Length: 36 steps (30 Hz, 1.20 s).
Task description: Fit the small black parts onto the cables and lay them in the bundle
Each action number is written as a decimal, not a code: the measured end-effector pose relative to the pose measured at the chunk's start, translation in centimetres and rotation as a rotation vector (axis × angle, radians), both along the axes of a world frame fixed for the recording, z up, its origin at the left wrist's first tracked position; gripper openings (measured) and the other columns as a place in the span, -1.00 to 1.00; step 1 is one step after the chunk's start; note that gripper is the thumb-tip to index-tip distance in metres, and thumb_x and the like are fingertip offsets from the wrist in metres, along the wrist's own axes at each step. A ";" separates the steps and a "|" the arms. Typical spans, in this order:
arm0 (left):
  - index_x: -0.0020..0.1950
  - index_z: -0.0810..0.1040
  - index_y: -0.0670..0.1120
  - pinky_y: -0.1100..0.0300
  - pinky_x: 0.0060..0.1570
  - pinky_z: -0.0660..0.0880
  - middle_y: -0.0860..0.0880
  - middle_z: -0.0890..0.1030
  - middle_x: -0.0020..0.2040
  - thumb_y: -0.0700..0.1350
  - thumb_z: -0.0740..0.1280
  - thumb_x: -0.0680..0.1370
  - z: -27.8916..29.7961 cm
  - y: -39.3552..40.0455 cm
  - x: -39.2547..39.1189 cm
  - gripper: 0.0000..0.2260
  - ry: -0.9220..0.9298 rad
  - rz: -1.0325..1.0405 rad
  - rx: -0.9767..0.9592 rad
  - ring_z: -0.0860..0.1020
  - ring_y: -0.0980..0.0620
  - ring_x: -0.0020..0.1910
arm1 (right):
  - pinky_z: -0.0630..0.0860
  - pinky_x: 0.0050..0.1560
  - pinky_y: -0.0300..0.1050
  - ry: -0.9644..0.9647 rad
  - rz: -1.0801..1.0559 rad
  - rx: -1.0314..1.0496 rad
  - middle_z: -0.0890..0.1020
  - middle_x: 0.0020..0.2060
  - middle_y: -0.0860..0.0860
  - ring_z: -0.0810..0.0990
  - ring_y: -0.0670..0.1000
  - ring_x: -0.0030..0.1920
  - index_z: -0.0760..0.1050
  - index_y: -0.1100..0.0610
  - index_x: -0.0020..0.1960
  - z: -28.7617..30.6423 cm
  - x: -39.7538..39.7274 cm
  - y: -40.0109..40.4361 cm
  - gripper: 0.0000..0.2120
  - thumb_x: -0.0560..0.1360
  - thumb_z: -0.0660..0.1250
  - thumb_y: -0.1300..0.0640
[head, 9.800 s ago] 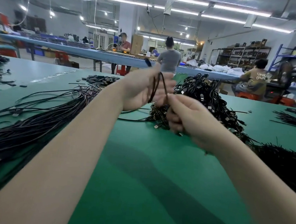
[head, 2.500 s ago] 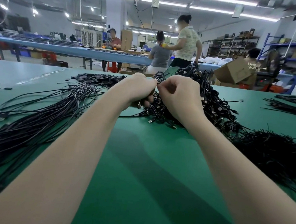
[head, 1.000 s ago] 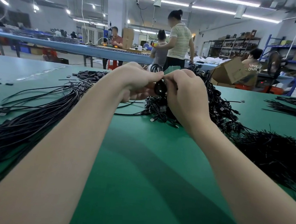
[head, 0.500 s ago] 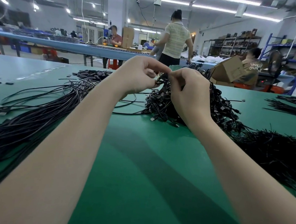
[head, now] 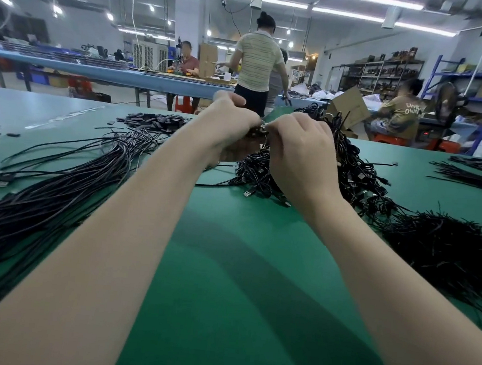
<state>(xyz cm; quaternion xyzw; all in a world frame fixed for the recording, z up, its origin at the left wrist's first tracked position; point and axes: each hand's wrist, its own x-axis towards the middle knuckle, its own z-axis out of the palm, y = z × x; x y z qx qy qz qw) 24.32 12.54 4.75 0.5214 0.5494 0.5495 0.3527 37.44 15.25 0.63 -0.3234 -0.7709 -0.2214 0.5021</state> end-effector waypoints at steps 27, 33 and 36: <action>-0.07 0.52 -0.16 0.22 -0.36 0.60 -0.07 0.65 -0.24 -0.16 0.36 0.54 -0.5 0.6 -0.1 -0.92 -0.039 -0.041 -0.110 0.60 0.07 -0.38 | 0.43 -0.10 0.03 0.062 0.038 -0.172 0.65 -0.15 0.14 0.57 0.21 -0.12 0.61 0.21 -0.05 -0.4 0.0 0.5 -0.84 0.54 0.25 0.22; -0.26 0.49 -0.10 0.38 -0.55 0.42 0.05 0.54 -0.45 -0.10 0.32 0.54 0.6 -1.0 -1.4 -0.82 -0.258 -0.215 -0.264 0.45 0.20 -0.58 | 0.43 -0.21 -0.06 0.052 0.081 0.278 0.66 -0.26 0.10 0.63 0.15 -0.27 0.64 0.22 -0.11 -0.6 0.1 0.1 -0.92 0.48 0.37 0.30; -0.21 0.51 -0.08 0.33 -0.50 0.47 0.03 0.56 -0.46 -0.01 0.36 0.55 0.9 -0.9 -1.5 -0.81 -0.257 -0.156 -0.147 0.49 0.14 -0.55 | 0.37 -0.24 -0.15 0.050 0.113 0.299 0.67 -0.26 0.06 0.59 0.08 -0.33 0.64 0.19 -0.09 1.7 0.0 -0.1 -0.87 0.54 0.33 0.21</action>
